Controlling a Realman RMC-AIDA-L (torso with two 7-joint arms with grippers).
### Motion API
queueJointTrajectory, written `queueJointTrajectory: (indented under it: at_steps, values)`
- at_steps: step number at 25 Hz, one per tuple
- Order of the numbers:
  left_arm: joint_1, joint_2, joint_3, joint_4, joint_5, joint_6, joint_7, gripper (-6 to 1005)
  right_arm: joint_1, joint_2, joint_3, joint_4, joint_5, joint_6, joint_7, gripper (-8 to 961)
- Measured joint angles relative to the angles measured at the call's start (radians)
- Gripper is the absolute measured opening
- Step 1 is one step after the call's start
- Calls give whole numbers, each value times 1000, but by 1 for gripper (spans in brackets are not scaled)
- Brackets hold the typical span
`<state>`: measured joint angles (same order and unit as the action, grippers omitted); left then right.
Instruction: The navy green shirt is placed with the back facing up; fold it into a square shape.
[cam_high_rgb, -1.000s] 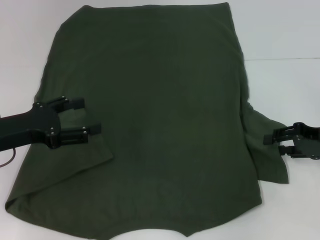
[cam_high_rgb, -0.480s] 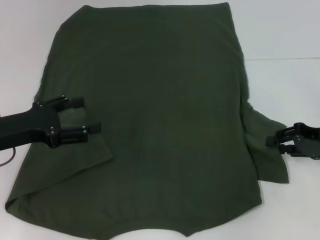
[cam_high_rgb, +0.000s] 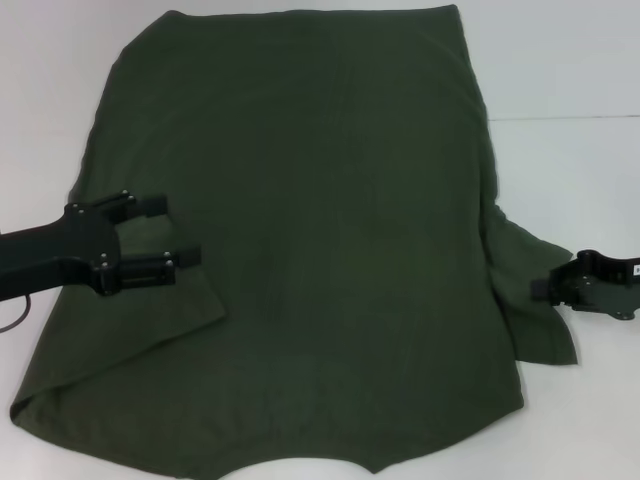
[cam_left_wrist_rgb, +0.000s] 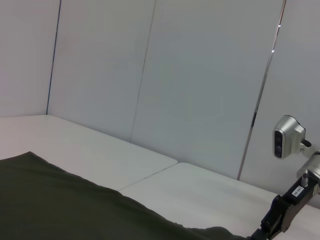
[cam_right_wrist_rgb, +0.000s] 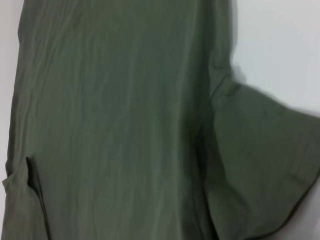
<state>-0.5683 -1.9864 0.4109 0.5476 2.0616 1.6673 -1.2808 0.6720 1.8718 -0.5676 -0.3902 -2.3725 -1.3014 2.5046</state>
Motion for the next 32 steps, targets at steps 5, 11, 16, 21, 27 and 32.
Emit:
queueJointTrajectory:
  at_steps: [5, 11, 16, 21, 27, 32]
  values:
    - [1, 0, 0, 0, 0, 1, 0, 949, -3, -5, 3, -1, -1, 0, 0, 215]
    - [0, 0, 0, 0, 0, 3, 0, 950, -9, -7, 5, -3, 2, 2, 0, 17]
    - [1, 0, -6, 0, 0, 7, -5, 950, -12, -21, 6, -8, 4, -4, -5, 4]
    - [1, 2, -14, 4, 0, 12, -19, 950, -3, -71, 6, -19, 4, -46, -8, 4]
    - [9, 0, -22, 32, 0, 17, -48, 950, 22, -99, 12, -106, 6, -139, -1, 4]
    - [11, 2, -44, 44, 0, 34, -63, 950, 63, -101, 15, -163, 6, -198, 1, 4]
